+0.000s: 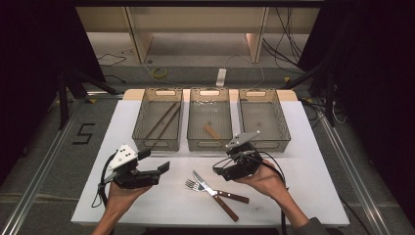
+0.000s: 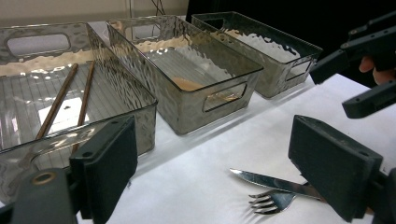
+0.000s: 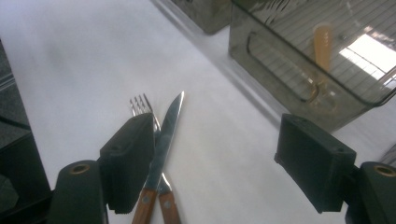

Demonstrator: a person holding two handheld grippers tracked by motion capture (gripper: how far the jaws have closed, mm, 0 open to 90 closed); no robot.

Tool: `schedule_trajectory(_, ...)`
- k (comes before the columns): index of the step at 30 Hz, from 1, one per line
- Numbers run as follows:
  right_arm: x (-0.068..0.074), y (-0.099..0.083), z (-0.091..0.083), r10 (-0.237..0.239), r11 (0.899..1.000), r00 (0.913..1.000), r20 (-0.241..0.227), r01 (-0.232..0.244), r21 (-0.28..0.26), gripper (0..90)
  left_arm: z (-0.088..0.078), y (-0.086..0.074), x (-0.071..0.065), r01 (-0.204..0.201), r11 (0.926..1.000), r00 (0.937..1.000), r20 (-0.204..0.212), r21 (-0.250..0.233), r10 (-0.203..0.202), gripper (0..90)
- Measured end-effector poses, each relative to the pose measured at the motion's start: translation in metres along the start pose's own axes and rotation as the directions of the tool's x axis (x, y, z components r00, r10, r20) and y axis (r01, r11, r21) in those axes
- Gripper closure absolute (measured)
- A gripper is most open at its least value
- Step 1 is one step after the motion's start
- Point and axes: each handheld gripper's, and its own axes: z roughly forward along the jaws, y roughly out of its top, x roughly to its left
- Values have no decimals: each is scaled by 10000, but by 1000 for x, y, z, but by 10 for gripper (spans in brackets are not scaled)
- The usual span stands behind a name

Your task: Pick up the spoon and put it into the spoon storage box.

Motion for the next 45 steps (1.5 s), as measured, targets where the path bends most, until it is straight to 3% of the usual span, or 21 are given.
schedule_trajectory(11,19,-12,5,-446,9958,9987,-244,464,786,285,0,0,-1,-17,10000,10000,-5,-24,17,152)
schedule_trajectory(23,37,-26,14,-834,9814,9945,-629,929,1681,317,0,0,-1,-87,10000,10000,-24,34,87,151)
schedule_trajectory(39,42,-42,22,-506,9688,9937,-1005,733,2369,332,3,0,-1,-70,9999,10000,-36,97,71,150)
schedule_trajectory(45,45,-43,26,-600,9607,9919,-1117,878,2635,346,1,-1,-2,-77,9999,9999,-67,82,78,150)
